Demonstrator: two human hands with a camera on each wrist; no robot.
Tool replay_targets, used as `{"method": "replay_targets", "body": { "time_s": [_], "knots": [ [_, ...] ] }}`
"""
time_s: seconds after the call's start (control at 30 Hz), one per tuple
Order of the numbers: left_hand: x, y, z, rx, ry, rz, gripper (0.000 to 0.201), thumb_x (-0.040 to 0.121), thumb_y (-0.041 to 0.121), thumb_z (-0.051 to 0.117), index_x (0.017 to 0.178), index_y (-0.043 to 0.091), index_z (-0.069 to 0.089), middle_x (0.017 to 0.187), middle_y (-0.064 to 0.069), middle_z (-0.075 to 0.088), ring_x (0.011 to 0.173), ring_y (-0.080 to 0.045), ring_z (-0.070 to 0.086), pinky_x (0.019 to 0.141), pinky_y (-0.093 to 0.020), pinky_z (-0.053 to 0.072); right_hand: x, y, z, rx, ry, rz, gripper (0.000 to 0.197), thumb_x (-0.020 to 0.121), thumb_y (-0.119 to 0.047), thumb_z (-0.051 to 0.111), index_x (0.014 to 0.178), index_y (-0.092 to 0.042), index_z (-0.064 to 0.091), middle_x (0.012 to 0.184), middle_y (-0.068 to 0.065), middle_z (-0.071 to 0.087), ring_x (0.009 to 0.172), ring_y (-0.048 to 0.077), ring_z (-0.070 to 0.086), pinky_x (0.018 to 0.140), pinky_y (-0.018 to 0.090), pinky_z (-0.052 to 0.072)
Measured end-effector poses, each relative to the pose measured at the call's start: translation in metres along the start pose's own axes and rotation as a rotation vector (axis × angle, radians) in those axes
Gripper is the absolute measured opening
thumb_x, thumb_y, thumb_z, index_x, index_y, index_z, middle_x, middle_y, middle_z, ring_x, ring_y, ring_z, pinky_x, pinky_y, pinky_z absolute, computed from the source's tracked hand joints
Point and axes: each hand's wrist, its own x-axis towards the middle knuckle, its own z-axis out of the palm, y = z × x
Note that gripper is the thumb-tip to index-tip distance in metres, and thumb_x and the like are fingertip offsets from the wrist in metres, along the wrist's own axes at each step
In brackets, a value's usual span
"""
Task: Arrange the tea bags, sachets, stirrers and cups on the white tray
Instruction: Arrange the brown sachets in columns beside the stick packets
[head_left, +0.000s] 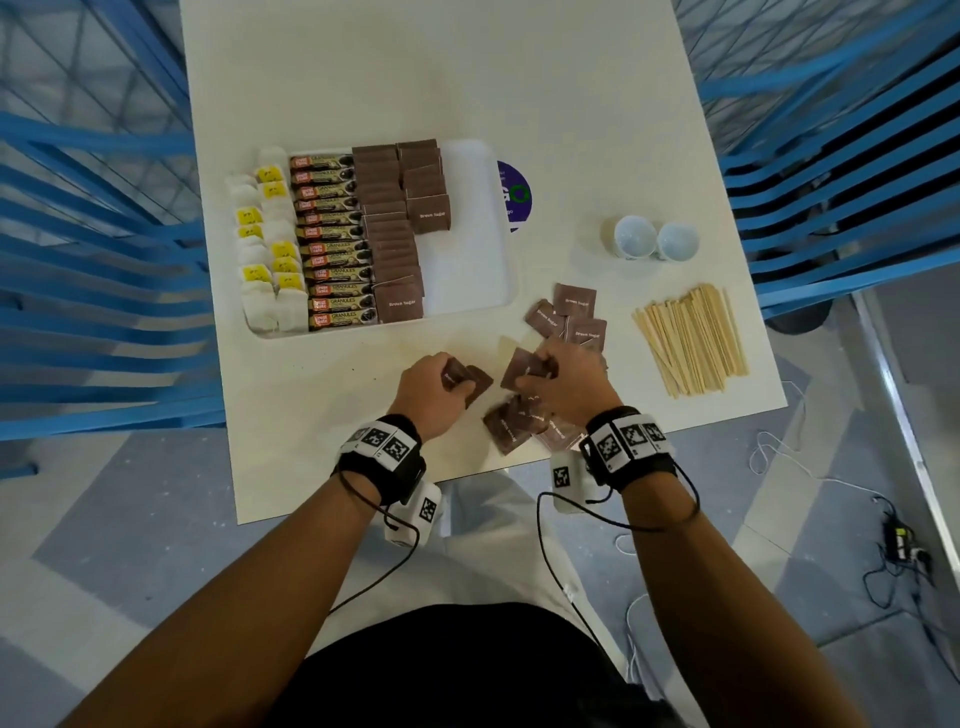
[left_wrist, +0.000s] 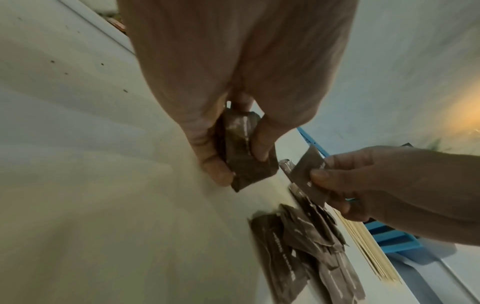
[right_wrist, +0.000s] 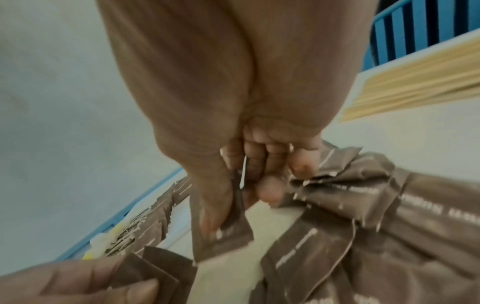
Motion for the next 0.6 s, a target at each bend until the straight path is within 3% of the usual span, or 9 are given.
{"method": "replay_targets", "body": {
  "time_s": [0.07,0.13,0.23,0.3,0.5,0.6],
  "knots": [
    [-0.003,0.001,0.005,-0.002,-0.047,0.007,0.013,0.091,0.021,0.073,0.094,0.013,0.064,0.098,-0.004,0.068,0.090,-0.020,0.059,0.074,-0.023,0.040,-0.004,0.003,-0.002,-0.104,-0.115,-0.023,0.019,0.083,-0.024,0.079,0.087,-0.020,0.061,0.082,-0.006,0.060,0.074,0.009,0.057,0.060,0.017,0.035],
    [-0.007,0.000,0.010,-0.051,-0.046,0.002,0.012,0.090,0.019,0.074,0.093,0.014,0.063,0.092,0.002,0.067,0.088,-0.018,0.060,0.066,-0.012,0.040,-0.008,0.006,0.003,-0.220,-0.158,-0.071,0.018,0.081,-0.021,0.080,0.091,-0.016,0.065,0.092,-0.003,0.059,0.085,0.016,0.058,0.067,0.021,0.039],
    [-0.009,0.001,0.014,-0.088,-0.013,-0.005,0.013,0.090,0.018,0.075,0.092,0.016,0.062,0.088,0.005,0.066,0.084,-0.015,0.060,0.060,-0.004,0.038,-0.012,0.010,0.015,-0.311,-0.119,-0.166,0.030,0.078,-0.018,0.082,0.104,-0.012,0.067,0.115,0.003,0.052,0.099,0.022,0.055,0.084,0.032,0.049],
    [-0.009,0.001,0.014,-0.084,-0.014,-0.002,0.013,0.090,0.019,0.074,0.092,0.016,0.062,0.090,0.004,0.066,0.085,-0.015,0.060,0.061,-0.005,0.037,-0.014,0.012,0.019,-0.313,-0.080,-0.197,0.035,0.078,-0.015,0.081,0.110,-0.011,0.067,0.122,0.006,0.049,0.101,0.024,0.056,0.086,0.033,0.049],
    [-0.007,0.002,0.012,-0.089,-0.013,-0.014,0.013,0.090,0.019,0.074,0.095,0.015,0.063,0.095,0.000,0.069,0.088,-0.018,0.063,0.069,-0.017,0.041,-0.009,0.012,0.020,-0.304,-0.075,-0.201,0.033,0.080,-0.009,0.079,0.110,-0.010,0.065,0.120,0.005,0.050,0.095,0.017,0.049,0.081,0.026,0.041],
    [-0.006,0.004,0.009,-0.105,0.001,-0.027,0.012,0.091,0.018,0.073,0.096,0.016,0.063,0.095,0.002,0.068,0.088,-0.016,0.061,0.065,-0.009,0.039,-0.003,0.011,0.017,-0.220,-0.053,-0.189,0.028,0.077,-0.006,0.081,0.100,-0.011,0.064,0.112,0.001,0.053,0.096,0.020,0.055,0.085,0.033,0.049]
  ]
}}
